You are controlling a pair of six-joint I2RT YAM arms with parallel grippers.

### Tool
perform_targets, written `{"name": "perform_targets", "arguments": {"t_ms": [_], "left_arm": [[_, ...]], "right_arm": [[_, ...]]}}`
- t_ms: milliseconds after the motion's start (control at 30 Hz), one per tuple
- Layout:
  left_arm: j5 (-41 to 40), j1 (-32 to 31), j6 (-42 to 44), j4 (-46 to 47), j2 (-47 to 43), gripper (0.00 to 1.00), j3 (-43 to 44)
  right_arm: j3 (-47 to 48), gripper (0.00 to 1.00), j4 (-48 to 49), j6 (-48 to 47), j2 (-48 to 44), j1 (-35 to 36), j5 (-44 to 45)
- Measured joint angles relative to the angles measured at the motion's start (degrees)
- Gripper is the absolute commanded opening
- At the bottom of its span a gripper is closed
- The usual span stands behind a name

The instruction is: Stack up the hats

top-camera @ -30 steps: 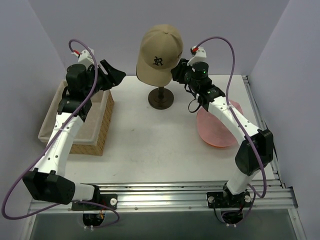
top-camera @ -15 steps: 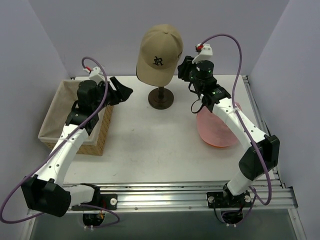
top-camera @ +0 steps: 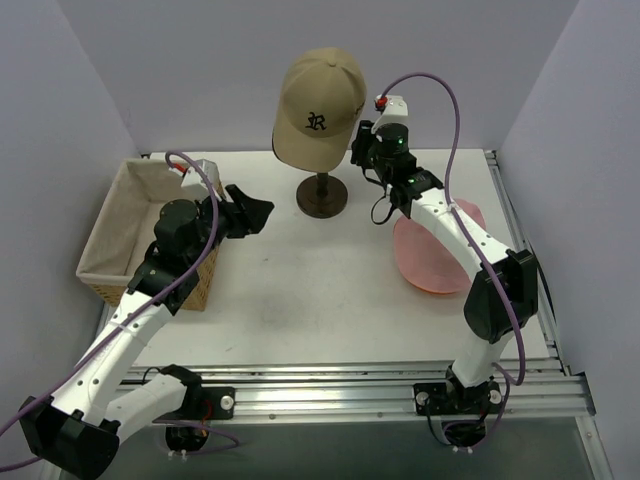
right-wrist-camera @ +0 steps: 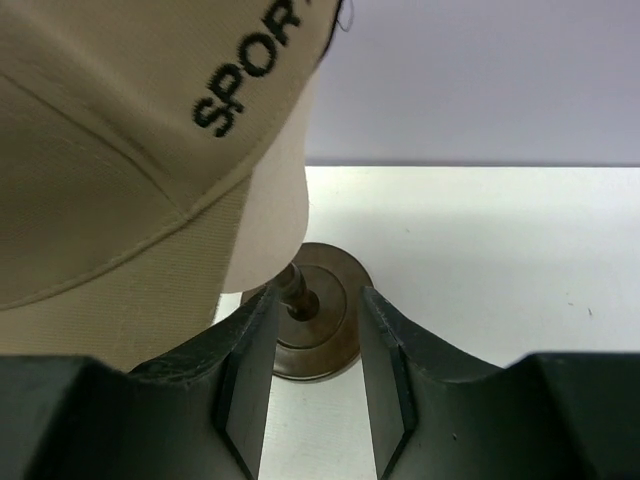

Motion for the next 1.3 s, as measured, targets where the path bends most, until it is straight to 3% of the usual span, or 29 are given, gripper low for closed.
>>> {"name": "perform_targets", "arguments": {"t_ms": [567, 933, 1133, 1300], "left_arm": [[-7.4, 0.0, 1.5, 0.0, -1.1, 0.7, 2.1], [-9.4, 3.8, 4.2, -3.1, 9.0, 0.7, 22.6], [-7.0, 6.9, 5.2, -3.9, 17.4, 0.7, 32.1], [-3.1, 7.1, 6.3, -3.4, 24.1, 0.7, 38.0]], "right_arm": [[0.2, 0.34, 5.5, -0.9, 1.5, 11.4, 0.9], [3.0, 0.35, 5.2, -1.7, 6.3, 18.1, 1.1], [-2.0, 0.36, 1.1, -2.2, -1.0, 16.7, 0.0], [-2.2, 0.34, -1.7, -1.5, -9.8, 10.6, -4.9]]}}
